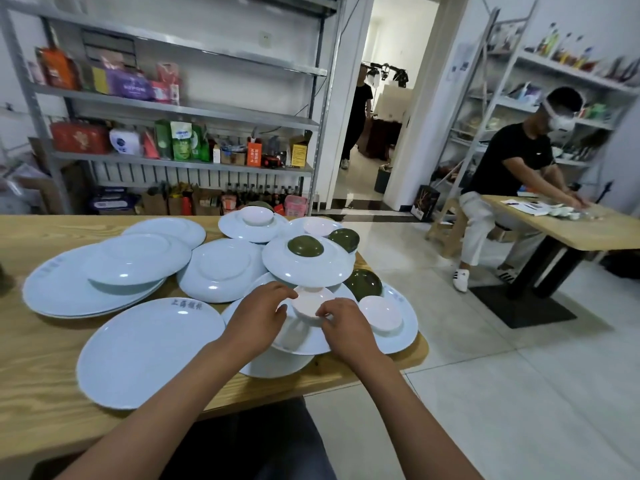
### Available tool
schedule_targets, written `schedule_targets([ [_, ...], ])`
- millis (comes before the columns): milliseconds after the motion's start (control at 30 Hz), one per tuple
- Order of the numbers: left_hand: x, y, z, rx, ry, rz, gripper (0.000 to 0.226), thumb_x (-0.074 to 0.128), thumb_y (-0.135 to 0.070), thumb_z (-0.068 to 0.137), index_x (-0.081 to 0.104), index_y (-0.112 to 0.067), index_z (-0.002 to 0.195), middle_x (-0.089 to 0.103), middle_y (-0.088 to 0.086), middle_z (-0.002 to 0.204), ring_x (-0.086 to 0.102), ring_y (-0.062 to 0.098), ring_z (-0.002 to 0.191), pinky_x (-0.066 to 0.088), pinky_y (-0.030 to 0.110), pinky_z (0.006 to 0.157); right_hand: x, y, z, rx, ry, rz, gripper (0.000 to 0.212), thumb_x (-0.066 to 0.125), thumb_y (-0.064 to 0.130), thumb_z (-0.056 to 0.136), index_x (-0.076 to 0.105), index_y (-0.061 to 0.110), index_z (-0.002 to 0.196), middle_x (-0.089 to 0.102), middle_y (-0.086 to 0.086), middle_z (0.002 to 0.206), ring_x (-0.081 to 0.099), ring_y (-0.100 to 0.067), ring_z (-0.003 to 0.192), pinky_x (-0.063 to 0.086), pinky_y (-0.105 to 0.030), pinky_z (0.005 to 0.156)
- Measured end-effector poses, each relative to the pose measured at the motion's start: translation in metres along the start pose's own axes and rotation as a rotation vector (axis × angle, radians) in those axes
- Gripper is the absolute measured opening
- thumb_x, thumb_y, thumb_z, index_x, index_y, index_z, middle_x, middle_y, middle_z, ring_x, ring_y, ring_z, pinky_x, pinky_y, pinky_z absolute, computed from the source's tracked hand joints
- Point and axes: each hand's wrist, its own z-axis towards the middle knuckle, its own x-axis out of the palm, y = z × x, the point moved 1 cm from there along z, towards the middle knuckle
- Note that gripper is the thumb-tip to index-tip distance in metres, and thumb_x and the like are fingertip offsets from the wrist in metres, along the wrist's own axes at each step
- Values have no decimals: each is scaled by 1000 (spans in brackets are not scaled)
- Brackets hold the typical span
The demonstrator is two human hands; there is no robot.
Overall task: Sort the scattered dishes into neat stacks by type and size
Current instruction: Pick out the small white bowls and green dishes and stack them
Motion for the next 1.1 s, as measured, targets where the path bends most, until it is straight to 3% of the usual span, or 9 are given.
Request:
schedule_targets([
  [167, -2, 7, 3, -23, 49, -9, 26, 58, -10, 91, 67, -24, 111, 61, -9, 119, 56, 10, 107, 43, 21, 90, -6, -5, -1, -22, -5, 6, 19, 57, 18, 92, 70, 20, 106, 64, 2, 116, 54, -13, 110, 37, -17, 88],
  [300, 0, 14, 1, -24, 82, -12, 26, 60, -14, 90, 66, -27, 111, 61, -11, 118, 55, 9, 108, 39, 18, 90, -9, -6, -8, -52, -16, 29, 20, 55, 14, 93, 68, 18, 108, 64, 2, 119, 52, -12, 113, 31, -13, 91],
  [533, 0, 9, -2, -2, 104, -45, 31, 64, -22, 89, 62, -29, 119, 58, -10, 125, 53, 10, 113, 44, 26, 94, -13, -1, -19, -30, -46, 101, 19, 53, 18, 96, 66, 18, 110, 64, 3, 116, 54, -8, 105, 35, -13, 90],
  [633, -3, 5, -3, 6, 95, -40, 32, 65, -30, 88, 61, -31, 120, 56, -13, 128, 52, 7, 114, 41, 21, 94, -15, 6, -21, -74, -70, 124, 19, 53, 20, 97, 67, 19, 110, 65, 5, 113, 55, -6, 103, 35, -12, 89],
  [767, -11, 3, -3, -1, 49, -32, 34, 65, -30, 87, 62, -31, 122, 54, -12, 134, 50, 8, 121, 35, 18, 97, -21, 24, -16, -164, -128, 139, 16, 56, 18, 96, 68, 18, 106, 67, 5, 108, 57, -7, 102, 33, -5, 86],
  [900, -32, 6, -4, -35, -57, -49, 29, 64, -29, 88, 65, -25, 117, 59, -10, 127, 54, 9, 116, 32, 11, 92, -25, 55, -3, -272, -147, 155, 15, 56, 16, 95, 68, 16, 104, 66, 5, 106, 56, -7, 103, 28, 0, 86],
  [1100, -87, 37, -14, -78, -217, -1, 22, 64, -24, 88, 70, -18, 109, 64, -6, 119, 55, 12, 113, 38, 21, 92, -5, 115, 20, -397, -89, 214, 19, 56, 13, 95, 69, 13, 109, 67, 1, 114, 53, -10, 112, 25, -1, 93],
])
